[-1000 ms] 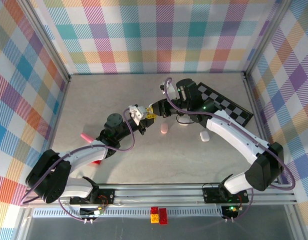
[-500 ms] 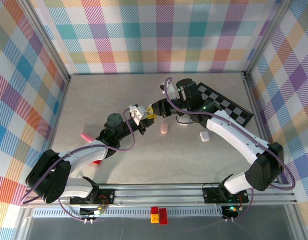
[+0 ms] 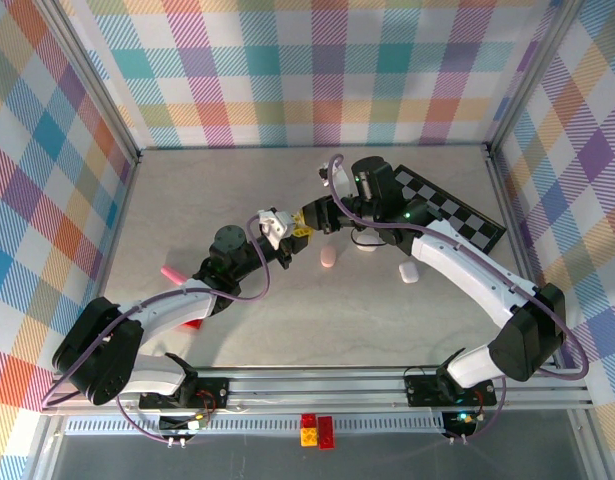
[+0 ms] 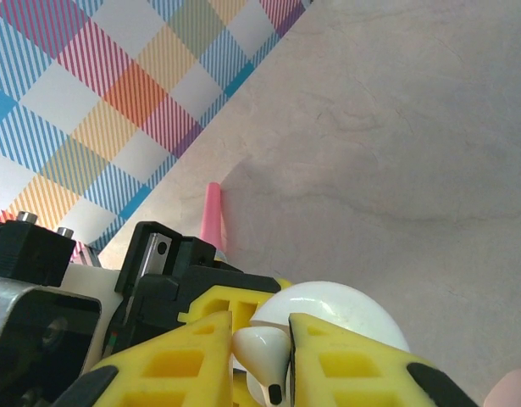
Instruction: Insert the wireless bluetooth earbuds into the charging case
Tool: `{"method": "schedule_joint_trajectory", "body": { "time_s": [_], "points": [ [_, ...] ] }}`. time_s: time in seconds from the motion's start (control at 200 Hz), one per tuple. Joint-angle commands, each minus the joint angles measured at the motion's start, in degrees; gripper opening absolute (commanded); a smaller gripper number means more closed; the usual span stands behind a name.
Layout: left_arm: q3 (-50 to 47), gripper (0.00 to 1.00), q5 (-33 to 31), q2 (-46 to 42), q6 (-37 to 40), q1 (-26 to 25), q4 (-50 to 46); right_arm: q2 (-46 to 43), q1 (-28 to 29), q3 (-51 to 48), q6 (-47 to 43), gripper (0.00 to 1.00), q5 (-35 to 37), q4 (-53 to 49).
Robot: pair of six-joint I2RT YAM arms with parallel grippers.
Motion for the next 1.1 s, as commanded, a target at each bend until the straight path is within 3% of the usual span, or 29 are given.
{"method": "schedule_joint_trajectory", "body": {
  "time_s": [0.0,1.095],
  "points": [
    [1.67,0.04,2.75,0.38,-1.10,-0.76,1.98,0.48,-0.16,1.29,-0.76,0.21,-0.47,3.76],
    [2.11,0.04,1.71,-1.08,-6.02,-0.61,2.65,-0.58,-0.16,-0.42,-3.96,0.21,2.21,1.80]
  ]
}}
